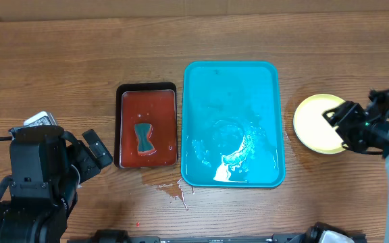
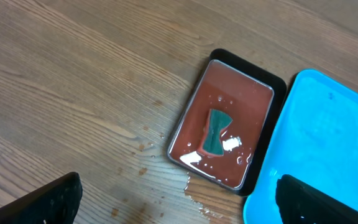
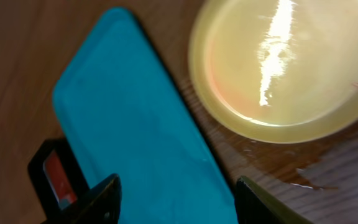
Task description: Clean dirty plates on tray and stack at the side
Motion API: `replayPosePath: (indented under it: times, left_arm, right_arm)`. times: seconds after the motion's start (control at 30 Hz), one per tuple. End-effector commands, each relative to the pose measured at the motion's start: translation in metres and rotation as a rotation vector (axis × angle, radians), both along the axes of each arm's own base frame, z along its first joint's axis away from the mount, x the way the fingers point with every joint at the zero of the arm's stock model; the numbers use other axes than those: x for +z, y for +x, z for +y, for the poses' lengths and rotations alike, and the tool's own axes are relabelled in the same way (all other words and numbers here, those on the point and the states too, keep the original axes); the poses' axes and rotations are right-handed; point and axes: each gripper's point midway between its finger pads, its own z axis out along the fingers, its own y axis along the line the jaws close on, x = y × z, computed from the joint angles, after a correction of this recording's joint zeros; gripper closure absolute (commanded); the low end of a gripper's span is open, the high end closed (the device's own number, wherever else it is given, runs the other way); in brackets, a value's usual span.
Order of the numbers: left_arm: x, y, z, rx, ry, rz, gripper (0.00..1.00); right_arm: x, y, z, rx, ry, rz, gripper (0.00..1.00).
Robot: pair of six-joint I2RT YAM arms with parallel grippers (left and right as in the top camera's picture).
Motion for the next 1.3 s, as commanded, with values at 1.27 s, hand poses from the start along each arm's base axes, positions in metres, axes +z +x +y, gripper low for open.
replayPosePath:
  times: [1.27]
  left_arm:
    - [0.002,0.001,0.003,0.025,0.002,-0.011,0.0]
  right_arm:
    - [0.048,-0.029,0.16,0.589,0.209,-0.176,0.0]
